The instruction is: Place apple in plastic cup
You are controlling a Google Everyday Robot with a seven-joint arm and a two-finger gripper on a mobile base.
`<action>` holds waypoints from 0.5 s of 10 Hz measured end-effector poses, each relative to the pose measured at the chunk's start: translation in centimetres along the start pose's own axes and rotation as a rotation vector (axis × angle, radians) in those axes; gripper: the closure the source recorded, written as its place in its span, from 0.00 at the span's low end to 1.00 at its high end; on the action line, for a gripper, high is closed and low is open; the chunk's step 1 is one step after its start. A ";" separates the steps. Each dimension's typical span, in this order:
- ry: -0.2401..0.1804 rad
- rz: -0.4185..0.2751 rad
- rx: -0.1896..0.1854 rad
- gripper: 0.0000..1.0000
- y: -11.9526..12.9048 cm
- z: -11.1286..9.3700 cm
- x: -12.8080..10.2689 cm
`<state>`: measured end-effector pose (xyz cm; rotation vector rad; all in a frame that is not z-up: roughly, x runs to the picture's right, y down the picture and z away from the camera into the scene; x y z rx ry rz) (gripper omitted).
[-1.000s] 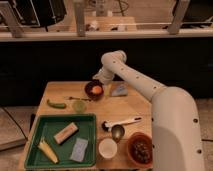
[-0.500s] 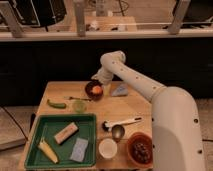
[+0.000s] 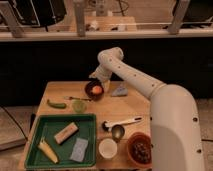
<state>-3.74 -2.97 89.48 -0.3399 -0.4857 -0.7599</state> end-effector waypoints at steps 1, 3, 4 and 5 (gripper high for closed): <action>-0.002 -0.039 -0.001 0.20 -0.5 -0.1 -0.1; -0.010 -0.074 0.003 0.20 -1.1 -0.1 -0.3; -0.027 -0.092 0.014 0.20 -1.7 -0.1 -0.4; -0.037 -0.098 0.020 0.20 -1.9 -0.1 -0.5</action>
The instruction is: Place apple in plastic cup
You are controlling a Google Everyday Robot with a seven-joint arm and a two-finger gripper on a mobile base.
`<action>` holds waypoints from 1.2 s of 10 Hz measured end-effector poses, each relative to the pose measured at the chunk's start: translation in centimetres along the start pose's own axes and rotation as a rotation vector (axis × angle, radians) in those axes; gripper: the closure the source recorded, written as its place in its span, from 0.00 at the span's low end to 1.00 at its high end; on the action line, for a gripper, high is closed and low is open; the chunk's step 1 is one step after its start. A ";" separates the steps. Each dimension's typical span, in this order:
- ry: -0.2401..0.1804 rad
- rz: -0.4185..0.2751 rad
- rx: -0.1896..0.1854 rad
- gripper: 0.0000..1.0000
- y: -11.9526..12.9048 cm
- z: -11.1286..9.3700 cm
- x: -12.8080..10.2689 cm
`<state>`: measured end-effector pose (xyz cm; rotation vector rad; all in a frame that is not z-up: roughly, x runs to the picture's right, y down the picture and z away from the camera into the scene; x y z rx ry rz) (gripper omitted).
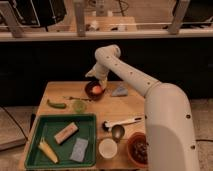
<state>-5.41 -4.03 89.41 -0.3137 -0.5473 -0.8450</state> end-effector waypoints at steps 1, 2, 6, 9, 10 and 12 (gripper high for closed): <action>-0.010 -0.007 0.005 0.21 -0.2 0.0 0.0; -0.023 -0.018 0.009 0.26 -0.7 0.3 -0.2; -0.067 -0.036 -0.001 0.24 -1.8 1.8 -0.7; -0.101 -0.030 -0.014 0.24 -1.8 3.4 -0.7; -0.109 -0.021 -0.015 0.24 -1.6 3.8 -0.5; -0.114 -0.010 -0.021 0.24 -1.3 4.1 -0.5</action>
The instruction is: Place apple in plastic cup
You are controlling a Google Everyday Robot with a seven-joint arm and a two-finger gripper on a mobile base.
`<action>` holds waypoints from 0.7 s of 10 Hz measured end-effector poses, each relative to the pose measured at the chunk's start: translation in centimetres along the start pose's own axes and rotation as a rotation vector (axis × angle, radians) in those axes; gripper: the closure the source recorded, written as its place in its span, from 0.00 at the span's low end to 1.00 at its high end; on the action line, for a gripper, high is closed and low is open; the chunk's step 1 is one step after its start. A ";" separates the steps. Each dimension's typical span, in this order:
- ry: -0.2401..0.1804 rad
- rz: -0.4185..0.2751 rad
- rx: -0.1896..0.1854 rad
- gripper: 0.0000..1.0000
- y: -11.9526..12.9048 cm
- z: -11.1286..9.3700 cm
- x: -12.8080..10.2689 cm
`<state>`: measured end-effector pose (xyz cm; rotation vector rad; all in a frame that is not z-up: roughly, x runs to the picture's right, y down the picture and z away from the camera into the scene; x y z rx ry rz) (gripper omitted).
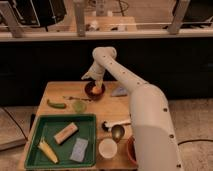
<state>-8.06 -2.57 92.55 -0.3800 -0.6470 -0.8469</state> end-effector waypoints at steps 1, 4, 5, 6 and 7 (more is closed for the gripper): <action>-0.002 0.010 -0.002 0.24 0.3 0.1 0.1; -0.011 0.035 -0.008 0.24 1.1 0.7 0.3; -0.013 0.038 -0.009 0.24 1.2 0.8 0.3; -0.015 0.045 -0.011 0.24 1.4 0.9 0.4; -0.018 0.053 -0.011 0.24 1.6 1.3 0.5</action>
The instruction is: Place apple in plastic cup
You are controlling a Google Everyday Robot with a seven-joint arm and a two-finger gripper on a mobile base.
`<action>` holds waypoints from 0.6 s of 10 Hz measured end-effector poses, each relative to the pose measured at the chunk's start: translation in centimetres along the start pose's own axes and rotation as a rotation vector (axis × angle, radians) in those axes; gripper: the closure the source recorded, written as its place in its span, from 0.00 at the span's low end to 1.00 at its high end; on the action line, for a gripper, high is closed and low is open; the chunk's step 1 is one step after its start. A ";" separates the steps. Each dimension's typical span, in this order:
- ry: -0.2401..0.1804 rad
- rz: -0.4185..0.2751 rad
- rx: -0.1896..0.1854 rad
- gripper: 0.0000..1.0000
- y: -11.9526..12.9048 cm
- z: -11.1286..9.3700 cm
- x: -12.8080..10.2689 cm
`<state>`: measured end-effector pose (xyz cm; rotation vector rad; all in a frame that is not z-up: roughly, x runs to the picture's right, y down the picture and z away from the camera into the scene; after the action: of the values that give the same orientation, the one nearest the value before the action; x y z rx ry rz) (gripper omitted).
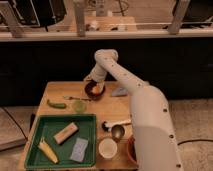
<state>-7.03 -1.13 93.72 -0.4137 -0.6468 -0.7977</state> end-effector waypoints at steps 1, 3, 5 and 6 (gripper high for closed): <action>0.000 0.004 0.003 0.24 0.1 0.1 0.1; 0.000 0.016 0.009 0.25 0.4 0.2 0.3; -0.003 0.031 0.015 0.40 0.9 0.2 0.7; -0.006 0.038 0.018 0.43 1.1 0.2 0.8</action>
<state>-5.86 -0.78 94.29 -0.4108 -0.6492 -0.7542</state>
